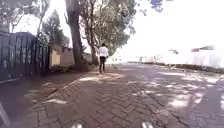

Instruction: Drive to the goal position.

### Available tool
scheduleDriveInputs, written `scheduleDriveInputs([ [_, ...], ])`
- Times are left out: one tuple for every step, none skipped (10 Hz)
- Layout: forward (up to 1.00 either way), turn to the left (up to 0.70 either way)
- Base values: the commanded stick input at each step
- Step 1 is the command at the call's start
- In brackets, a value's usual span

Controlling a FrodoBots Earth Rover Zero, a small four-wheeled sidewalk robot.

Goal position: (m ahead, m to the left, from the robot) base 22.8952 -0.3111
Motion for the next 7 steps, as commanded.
scheduleDriveInputs([
  [0.68, 0.00],
  [0.69, 0.00],
  [0.69, 0.00],
  [0.70, 0.00],
  [0.70, 0.00],
  [0.70, 0.00],
  [0.70, 0.00],
])
